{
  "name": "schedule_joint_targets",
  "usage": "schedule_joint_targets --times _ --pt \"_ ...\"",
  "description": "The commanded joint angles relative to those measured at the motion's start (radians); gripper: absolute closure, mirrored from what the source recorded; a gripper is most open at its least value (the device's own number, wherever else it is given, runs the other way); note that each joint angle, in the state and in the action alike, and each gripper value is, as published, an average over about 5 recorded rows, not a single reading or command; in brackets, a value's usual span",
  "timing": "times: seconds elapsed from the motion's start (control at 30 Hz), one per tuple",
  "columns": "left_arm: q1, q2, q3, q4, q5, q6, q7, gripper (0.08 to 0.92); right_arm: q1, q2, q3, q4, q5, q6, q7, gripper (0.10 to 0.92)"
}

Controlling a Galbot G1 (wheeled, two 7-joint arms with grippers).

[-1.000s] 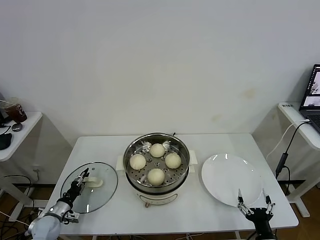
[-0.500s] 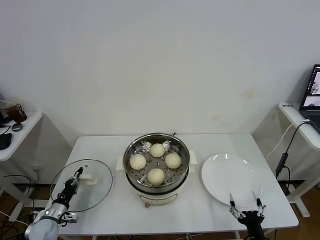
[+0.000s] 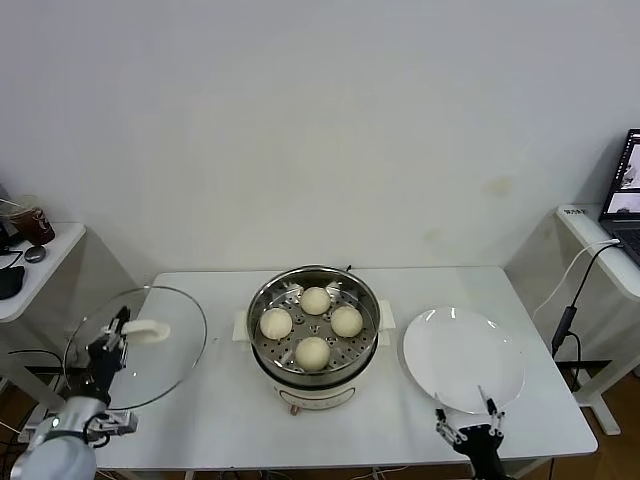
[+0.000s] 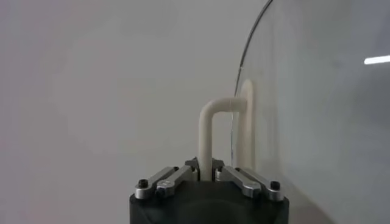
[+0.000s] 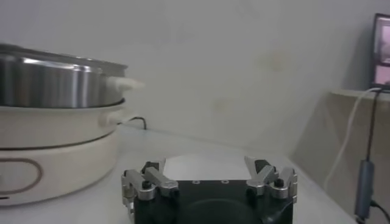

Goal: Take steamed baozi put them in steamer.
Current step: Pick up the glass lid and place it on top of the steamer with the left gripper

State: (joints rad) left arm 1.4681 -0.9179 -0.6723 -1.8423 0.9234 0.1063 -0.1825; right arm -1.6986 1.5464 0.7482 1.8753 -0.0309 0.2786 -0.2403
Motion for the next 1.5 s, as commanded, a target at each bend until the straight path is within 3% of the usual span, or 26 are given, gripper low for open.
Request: schedule_joint_targets --times 0.03,0.27,0.4,0.53,0.8,1.5 --pt "-0.136 0.155 0.237 -0.367 -0.264 0.373 0.232 0.821 0.020 0.017 -0.039 -0.063 -0.037 0.050 0.005 0.203" --pt "-0.432 0.106 0.622 -0.314 -0.132 0.486 0.307 0.821 0.042 0.031 -0.036 -0.108 -0.069 0.078 0.021 0.203" --pt "-0.581 0.014 0.779 -0.236 -0.025 0.539 0.363 0.821 0.060 0.032 -0.035 -0.130 -0.089 0.090 0.034 0.203" --pt "-0.659 -0.085 0.858 -0.174 0.090 0.554 0.404 0.821 0.071 0.034 -0.046 -0.139 -0.103 0.098 0.043 0.203" --pt "-0.717 -0.190 0.942 -0.088 0.235 0.544 0.433 0.821 0.075 0.033 -0.044 -0.131 -0.105 0.102 0.046 0.203" --pt "-0.667 -0.218 0.945 -0.009 0.289 0.512 0.405 0.821 0.058 0.032 -0.049 -0.098 -0.099 0.097 0.048 0.203"
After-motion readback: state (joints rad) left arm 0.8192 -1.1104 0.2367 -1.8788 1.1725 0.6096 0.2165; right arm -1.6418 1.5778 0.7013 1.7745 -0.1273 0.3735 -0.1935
